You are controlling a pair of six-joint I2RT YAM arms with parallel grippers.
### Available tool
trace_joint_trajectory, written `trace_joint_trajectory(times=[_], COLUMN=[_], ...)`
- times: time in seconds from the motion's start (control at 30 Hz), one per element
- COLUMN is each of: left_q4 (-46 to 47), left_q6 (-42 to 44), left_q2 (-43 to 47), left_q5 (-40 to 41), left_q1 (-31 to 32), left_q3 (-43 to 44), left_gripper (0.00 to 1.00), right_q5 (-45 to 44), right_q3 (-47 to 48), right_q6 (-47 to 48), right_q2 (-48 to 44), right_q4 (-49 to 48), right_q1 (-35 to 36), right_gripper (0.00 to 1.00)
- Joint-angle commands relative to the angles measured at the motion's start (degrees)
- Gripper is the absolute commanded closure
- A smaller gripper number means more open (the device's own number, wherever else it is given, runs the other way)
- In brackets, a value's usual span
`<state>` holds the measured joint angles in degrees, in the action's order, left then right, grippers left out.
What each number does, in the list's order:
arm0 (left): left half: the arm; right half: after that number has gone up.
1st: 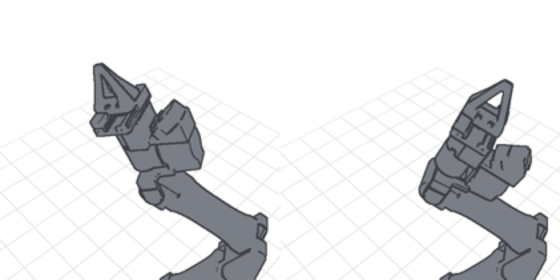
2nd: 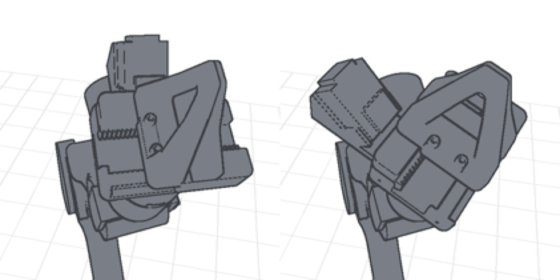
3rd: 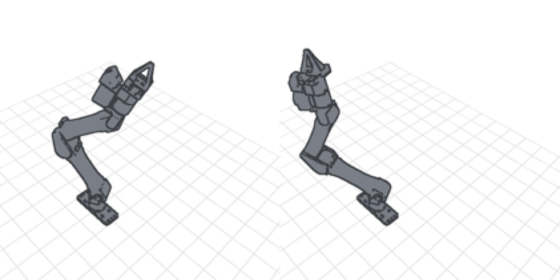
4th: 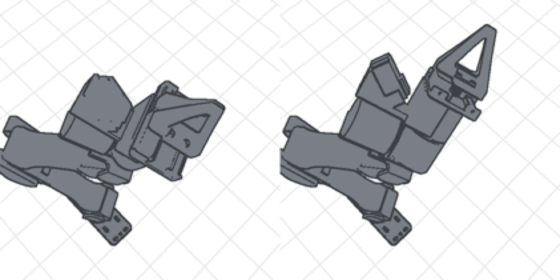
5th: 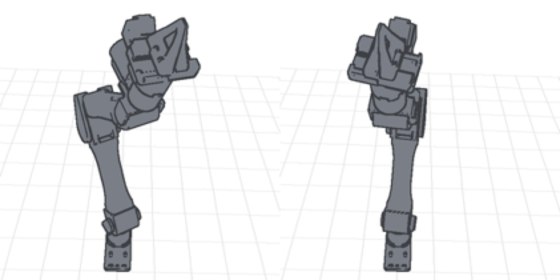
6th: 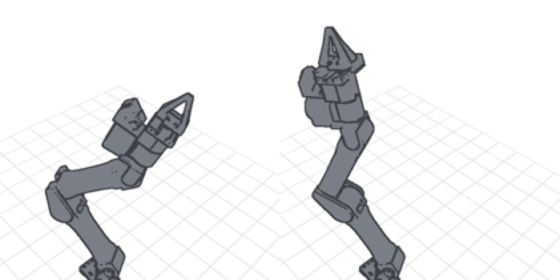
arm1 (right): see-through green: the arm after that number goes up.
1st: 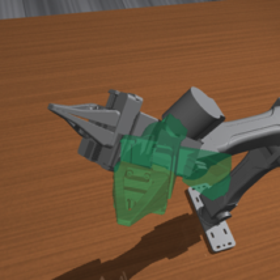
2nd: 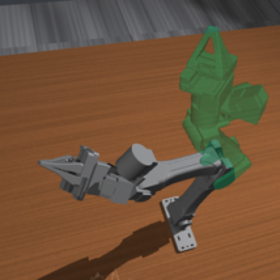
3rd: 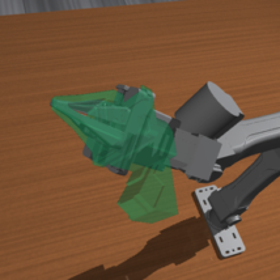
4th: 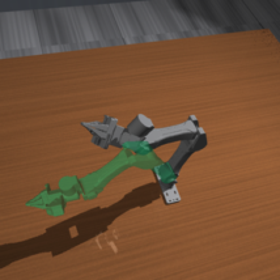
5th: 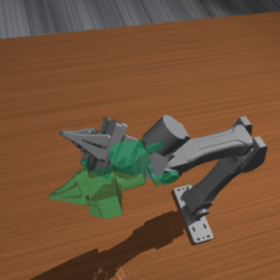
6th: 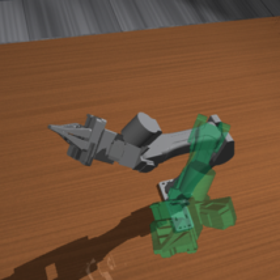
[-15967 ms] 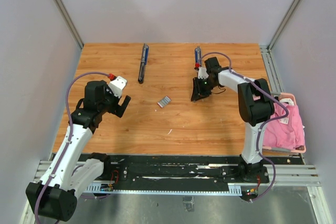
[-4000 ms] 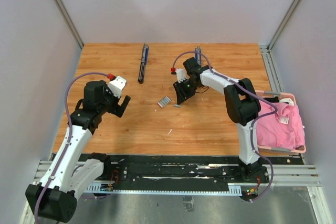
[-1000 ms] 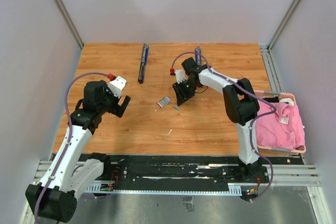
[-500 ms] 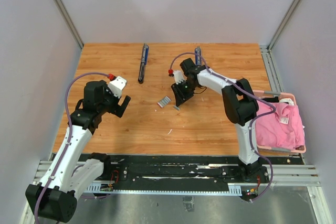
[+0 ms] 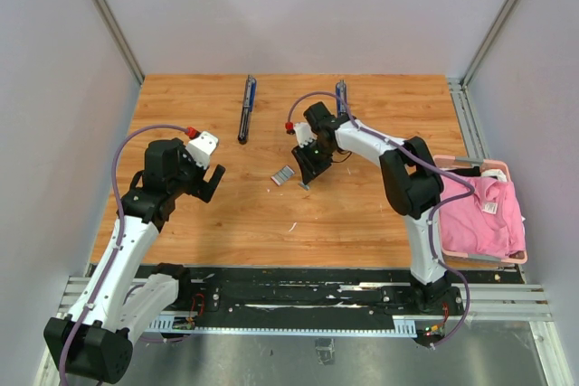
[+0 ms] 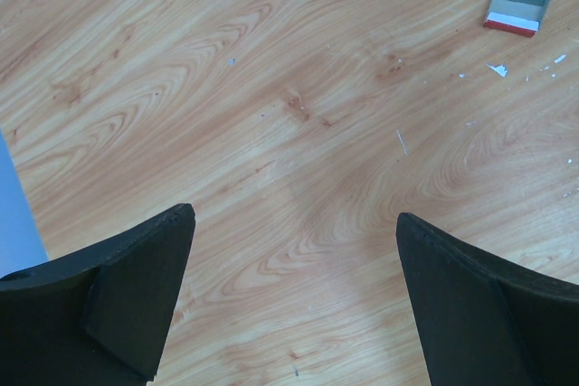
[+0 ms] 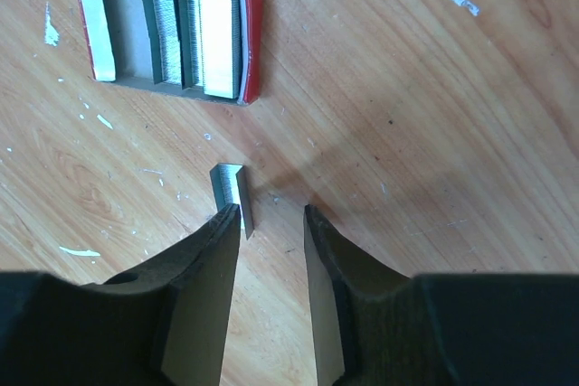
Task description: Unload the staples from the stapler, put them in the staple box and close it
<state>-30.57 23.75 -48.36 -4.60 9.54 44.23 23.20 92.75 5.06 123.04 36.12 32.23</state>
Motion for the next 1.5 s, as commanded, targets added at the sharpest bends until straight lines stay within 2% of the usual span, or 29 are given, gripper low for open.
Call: trace_joint_trajectory(times=[0.0, 0.13, 0.3, 0.5, 0.7, 1.0, 1.3, 1.47], left_q4=[0.7, 0.7, 0.6, 0.6, 0.5, 0.5, 0.5, 0.4], left_q6=[0.3, 0.4, 0.3, 0.3, 0.2, 0.3, 0.2, 0.3], left_q2=[0.5, 0.5, 0.4, 0.3, 0.4, 0.3, 0.3, 0.4], left_q5=[-0.4, -0.4, -0.5, -0.7, -0.6, -0.6, -0.5, -0.4], left_q1=[-0.2, -0.2, -0.2, -0.2, -0.2, -0.2, -0.2, -0.2], left_q3=[-0.4, -0.4, -0.4, -0.4, -0.3, -0.3, -0.3, -0.3], left_gripper=[0.02, 0.02, 0.02, 0.02, 0.02, 0.02, 0.02, 0.02], right_q5=[-5.4, -7.8, -9.7, -10.5, -7.0, 0.8, 14.3, 11.8], right_q3=[-1.3, -1.0, -0.6, 0.2, 1.1, 0.7, 0.7, 0.0], right_q6=[1.7, 1.9, 2.0, 2.4, 2.6, 2.4, 2.1, 2.2], right_q2=[3.5, 4.1, 4.7, 5.4, 4.1, 1.9, 2.3, 3.0], right_q4=[2.6, 2.9, 3.4, 4.2, 4.6, 4.8, 4.7, 4.7], right_q1=[1.7, 2.2, 2.4, 2.8, 2.7, -0.2, -2.9, -3.1], right_gripper=[0.64, 0.68, 0.79, 0.81, 0.82, 0.98, 0.99, 0.96])
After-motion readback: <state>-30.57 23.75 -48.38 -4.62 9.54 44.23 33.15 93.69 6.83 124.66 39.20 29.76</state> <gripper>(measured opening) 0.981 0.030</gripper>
